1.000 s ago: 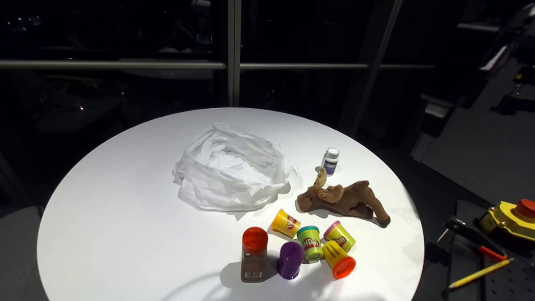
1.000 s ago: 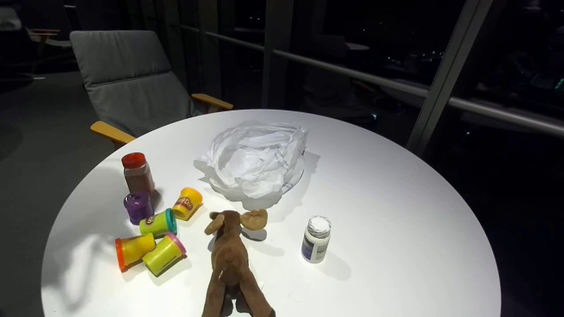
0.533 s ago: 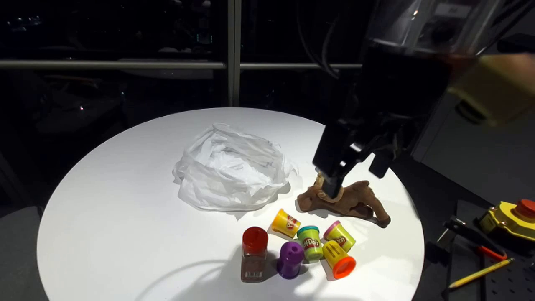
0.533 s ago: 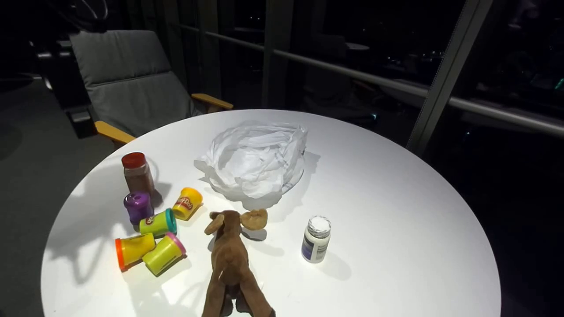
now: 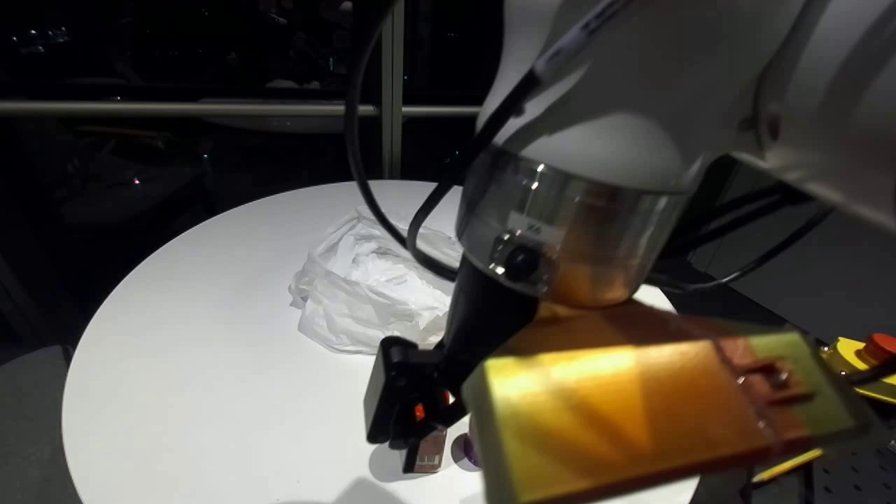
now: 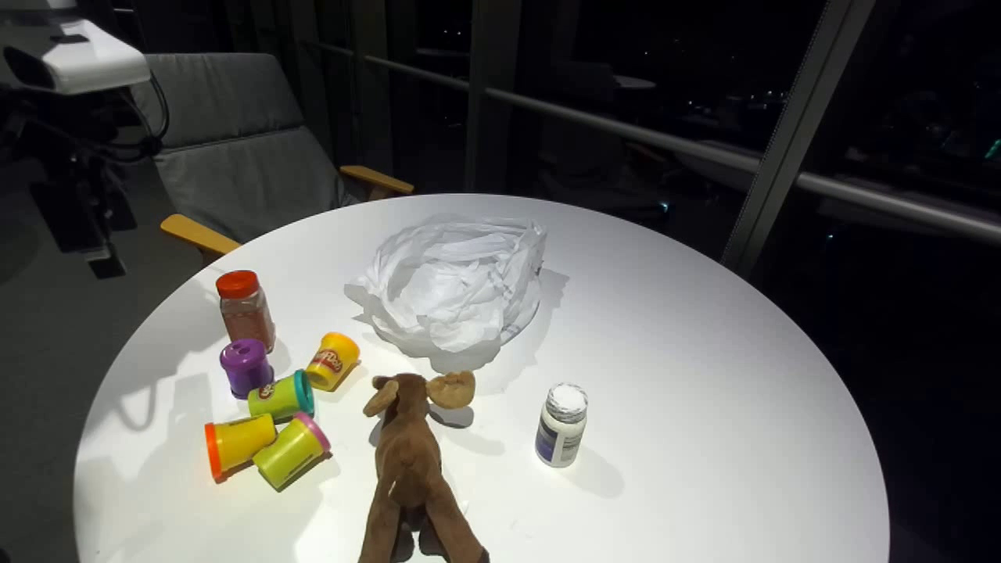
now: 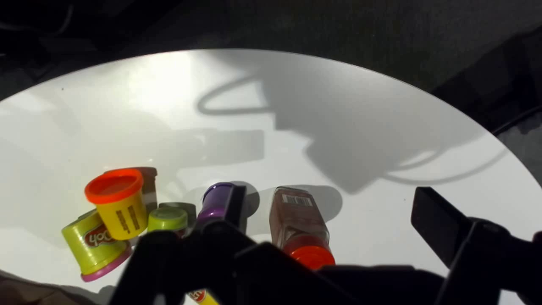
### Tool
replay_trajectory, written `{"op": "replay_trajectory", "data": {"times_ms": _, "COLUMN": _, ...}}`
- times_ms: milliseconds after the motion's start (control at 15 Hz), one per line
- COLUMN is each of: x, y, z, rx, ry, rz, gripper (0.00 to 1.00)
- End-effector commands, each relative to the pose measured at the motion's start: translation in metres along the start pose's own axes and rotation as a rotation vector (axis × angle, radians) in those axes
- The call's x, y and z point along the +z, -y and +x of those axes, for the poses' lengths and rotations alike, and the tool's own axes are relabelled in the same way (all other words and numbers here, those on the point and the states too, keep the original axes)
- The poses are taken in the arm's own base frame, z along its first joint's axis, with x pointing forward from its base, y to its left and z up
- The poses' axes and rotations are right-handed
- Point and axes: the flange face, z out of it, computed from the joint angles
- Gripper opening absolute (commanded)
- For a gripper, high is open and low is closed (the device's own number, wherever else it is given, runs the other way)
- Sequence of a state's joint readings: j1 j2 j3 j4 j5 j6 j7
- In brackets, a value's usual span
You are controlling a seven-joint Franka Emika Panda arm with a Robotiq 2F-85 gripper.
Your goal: Pick up all the objects on the table and put them on the plastic
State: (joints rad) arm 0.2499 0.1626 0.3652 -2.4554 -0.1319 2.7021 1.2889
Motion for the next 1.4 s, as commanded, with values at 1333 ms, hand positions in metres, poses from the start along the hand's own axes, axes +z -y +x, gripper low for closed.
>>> {"op": "replay_trajectory", "data": {"times_ms": 1333, "x": 0.035, "y": -0.006, "z": 0.107, "rx": -0.104, "ry": -0.017, "rz": -0.088, "gripper": 1.00}}
